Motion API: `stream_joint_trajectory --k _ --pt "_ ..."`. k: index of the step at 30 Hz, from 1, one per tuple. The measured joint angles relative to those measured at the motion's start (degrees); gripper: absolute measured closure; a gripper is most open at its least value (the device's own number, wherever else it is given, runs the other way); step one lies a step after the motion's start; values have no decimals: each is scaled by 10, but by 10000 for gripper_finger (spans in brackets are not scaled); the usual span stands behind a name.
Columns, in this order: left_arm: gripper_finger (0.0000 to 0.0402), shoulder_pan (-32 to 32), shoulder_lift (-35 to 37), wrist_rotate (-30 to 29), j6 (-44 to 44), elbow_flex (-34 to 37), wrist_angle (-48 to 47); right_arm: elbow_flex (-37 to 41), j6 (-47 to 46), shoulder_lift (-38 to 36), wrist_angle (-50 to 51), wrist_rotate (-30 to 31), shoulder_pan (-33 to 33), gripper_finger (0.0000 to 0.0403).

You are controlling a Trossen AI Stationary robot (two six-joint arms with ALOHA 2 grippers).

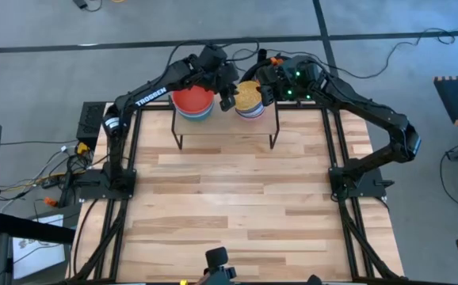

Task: Place and stack bowls onto a shelf
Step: Stack the yellow bowl into the red printed bowl

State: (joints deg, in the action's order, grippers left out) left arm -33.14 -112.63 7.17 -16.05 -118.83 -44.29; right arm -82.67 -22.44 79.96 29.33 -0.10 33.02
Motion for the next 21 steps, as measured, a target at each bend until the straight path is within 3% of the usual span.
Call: stream_joint_trajectory --k 14,21 --pt "310 4 -2 0 5 -15 10 0 4 1 14 0 -7 235" --pt "310 10 -8 28 9 -16 24 -1 17 18 43 1 -7 235"
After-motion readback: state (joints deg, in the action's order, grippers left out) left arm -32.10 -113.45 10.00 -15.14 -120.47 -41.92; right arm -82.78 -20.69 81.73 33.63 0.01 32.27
